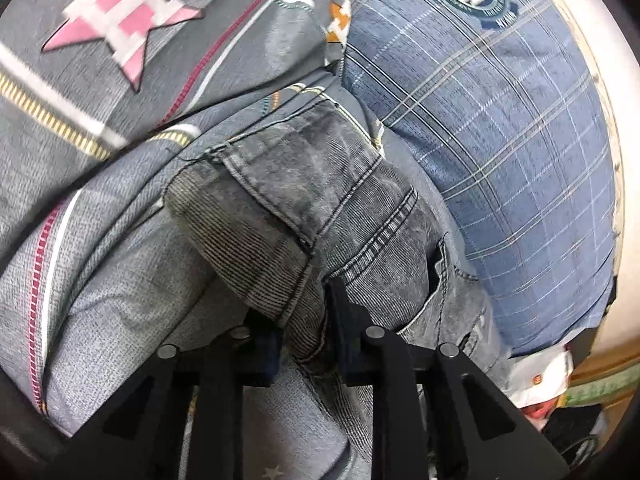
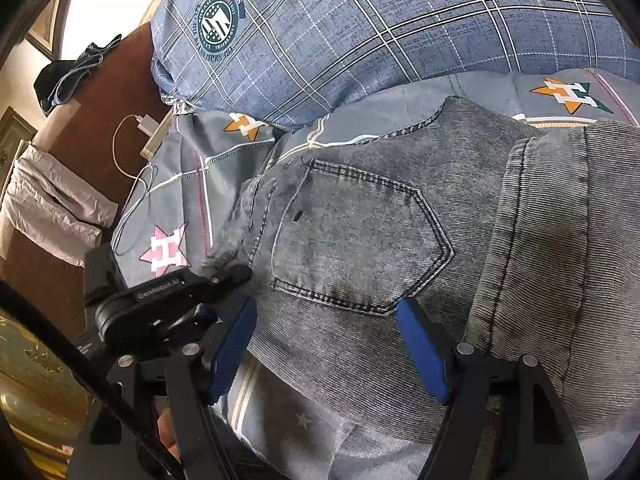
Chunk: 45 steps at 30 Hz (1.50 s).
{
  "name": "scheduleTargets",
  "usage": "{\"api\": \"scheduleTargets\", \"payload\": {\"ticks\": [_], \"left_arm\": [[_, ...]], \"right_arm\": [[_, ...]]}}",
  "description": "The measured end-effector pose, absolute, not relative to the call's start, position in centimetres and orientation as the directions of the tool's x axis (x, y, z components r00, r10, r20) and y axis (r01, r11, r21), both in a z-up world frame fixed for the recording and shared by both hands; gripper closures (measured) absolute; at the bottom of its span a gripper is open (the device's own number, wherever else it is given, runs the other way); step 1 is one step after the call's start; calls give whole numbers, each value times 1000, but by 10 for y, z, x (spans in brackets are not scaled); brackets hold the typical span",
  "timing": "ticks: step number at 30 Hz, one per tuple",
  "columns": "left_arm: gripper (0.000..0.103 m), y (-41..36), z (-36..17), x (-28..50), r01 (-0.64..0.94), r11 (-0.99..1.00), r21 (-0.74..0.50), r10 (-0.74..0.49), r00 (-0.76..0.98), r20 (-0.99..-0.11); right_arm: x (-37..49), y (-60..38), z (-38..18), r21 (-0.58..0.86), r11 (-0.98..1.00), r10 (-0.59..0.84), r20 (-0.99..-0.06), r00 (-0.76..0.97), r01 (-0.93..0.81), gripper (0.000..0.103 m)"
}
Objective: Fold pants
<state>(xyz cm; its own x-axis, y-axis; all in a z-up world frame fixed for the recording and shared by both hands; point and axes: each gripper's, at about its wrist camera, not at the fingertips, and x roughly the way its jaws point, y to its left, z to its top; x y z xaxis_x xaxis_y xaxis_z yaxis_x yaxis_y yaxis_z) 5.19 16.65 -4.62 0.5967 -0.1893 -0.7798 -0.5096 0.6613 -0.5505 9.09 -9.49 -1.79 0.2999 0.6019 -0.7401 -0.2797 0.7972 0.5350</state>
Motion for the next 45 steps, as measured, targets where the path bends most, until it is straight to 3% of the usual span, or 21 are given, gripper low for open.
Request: {"api": "scheduleTargets", "payload": {"ticks": [3, 11, 16, 21, 27, 32, 36, 39, 45], "left_arm": [[76, 163, -52, 55, -525, 677, -516, -179, 562, -807], [83, 170, -58, 48, -526, 625, -577, -219, 591, -776], [74, 172, -70, 54, -544, 593, -593, -240, 584, -775], [89, 168, -57, 50, -526, 607, -595, -208, 618, -759], [92, 140, -7, 45, -446, 713, -541, -112, 690, -715], [92, 89, 48, 47, -333, 863, -379, 1, 753, -658], [92, 20, 80, 46, -161, 964, -211, 4, 805, -593], [93, -38, 86, 36, 29, 993, -116, -91, 817, -570], [95, -122, 47, 25, 319, 948, -8, -243, 706, -666]], "right_arm": [[91, -95, -18, 532, 797, 601, -741, 299, -284, 29], [91, -92, -4, 414, 826, 534, -793, 295, -382, 29], [77, -121, 12, 426, 803, 576, -735, 359, -417, 29], [84, -142, 6, 485, 783, 613, -709, 349, -390, 29], [104, -188, -2, 626, 730, 682, -651, 332, -272, 29], [115, -233, 10, 698, 683, 717, -587, 375, -215, 28], [122, -273, 14, 749, 650, 716, -549, 431, -126, 27], [125, -295, 11, 772, 631, 716, -540, 442, -79, 27], [130, -349, 5, 822, 568, 711, -512, 483, 36, 27]]}}
